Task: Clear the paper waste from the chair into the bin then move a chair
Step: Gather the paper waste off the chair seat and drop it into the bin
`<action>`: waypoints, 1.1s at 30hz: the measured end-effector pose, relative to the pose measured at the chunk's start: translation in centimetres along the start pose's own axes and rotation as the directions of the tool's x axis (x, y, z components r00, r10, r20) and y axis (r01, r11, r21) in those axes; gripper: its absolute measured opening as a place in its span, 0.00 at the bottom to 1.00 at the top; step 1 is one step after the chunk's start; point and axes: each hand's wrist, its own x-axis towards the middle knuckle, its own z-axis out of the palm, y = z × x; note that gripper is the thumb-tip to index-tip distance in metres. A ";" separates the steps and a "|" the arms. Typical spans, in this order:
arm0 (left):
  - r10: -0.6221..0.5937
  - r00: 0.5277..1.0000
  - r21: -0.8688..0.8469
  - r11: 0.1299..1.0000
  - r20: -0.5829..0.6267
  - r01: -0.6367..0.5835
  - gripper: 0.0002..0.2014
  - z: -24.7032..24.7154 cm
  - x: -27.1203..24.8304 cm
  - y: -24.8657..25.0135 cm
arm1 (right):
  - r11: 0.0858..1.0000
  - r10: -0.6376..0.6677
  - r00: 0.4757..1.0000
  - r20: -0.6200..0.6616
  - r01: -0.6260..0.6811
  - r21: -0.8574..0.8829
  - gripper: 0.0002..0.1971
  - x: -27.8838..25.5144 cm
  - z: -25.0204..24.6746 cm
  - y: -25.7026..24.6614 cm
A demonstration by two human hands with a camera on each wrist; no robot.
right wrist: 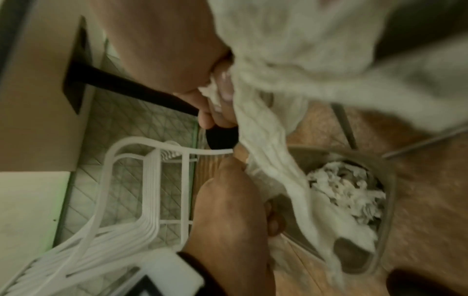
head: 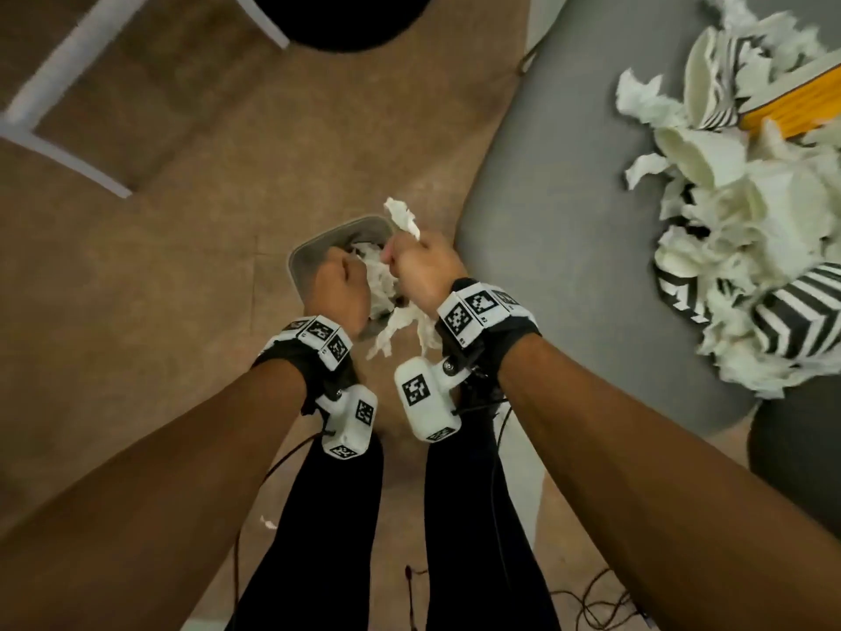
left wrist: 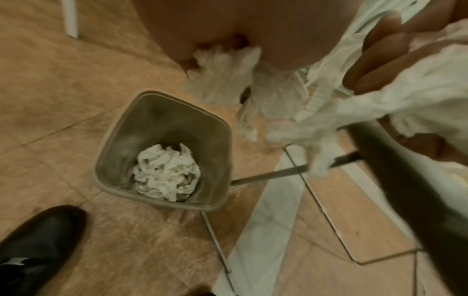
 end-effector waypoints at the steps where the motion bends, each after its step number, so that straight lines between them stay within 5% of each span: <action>1: -0.030 0.999 0.003 1.000 -0.012 0.030 0.12 -0.1 0.8 -1.6 | 1.000 0.023 1.000 0.014 -0.023 -0.001 0.12 1.1 1.6 0.6; 6: -0.149 0.989 -0.075 0.986 0.019 0.150 0.13 0.8 5.2 -8.3 | 0.977 0.160 0.981 0.110 -0.142 -0.158 0.25 6.1 7.7 4.2; 12: -0.169 0.977 -0.160 0.969 0.129 0.189 0.19 0.7 7.1 -10.2 | 0.954 0.299 0.948 0.105 -0.297 -0.034 0.45 8.8 9.0 6.0; 16: -0.149 0.976 -0.084 0.983 0.156 0.163 0.21 -1.0 7.2 -9.0 | 0.959 0.274 0.959 0.076 -0.267 -0.090 0.37 8.2 8.4 6.2; 20: -0.088 0.986 0.005 0.996 0.142 0.088 0.12 -3.1 6.3 -4.8 | 0.982 0.186 0.978 0.094 -0.182 -0.051 0.25 6.4 6.3 4.3; 23: 0.015 0.989 0.048 0.999 0.147 -0.022 0.08 -3.8 5.4 -0.2 | 0.981 0.068 0.984 0.162 -0.096 0.169 0.16 3.9 2.7 1.0; 27: 0.206 0.968 0.079 0.973 0.142 -0.218 0.10 -2.3 3.9 8.5 | 0.984 -0.030 0.999 0.039 0.023 0.177 0.14 0.6 -5.2 -2.1; 31: 0.372 0.889 0.074 0.912 0.267 -0.403 0.08 3.8 0.5 17.8 | 0.983 -0.097 0.967 -0.234 0.130 0.131 0.10 -2.0 -17.2 -0.2; 33: 0.436 0.804 0.066 0.863 0.404 -0.501 0.07 7.7 -1.7 20.8 | 0.988 -0.087 0.924 -0.373 0.129 0.090 0.10 -3.4 -22.7 1.9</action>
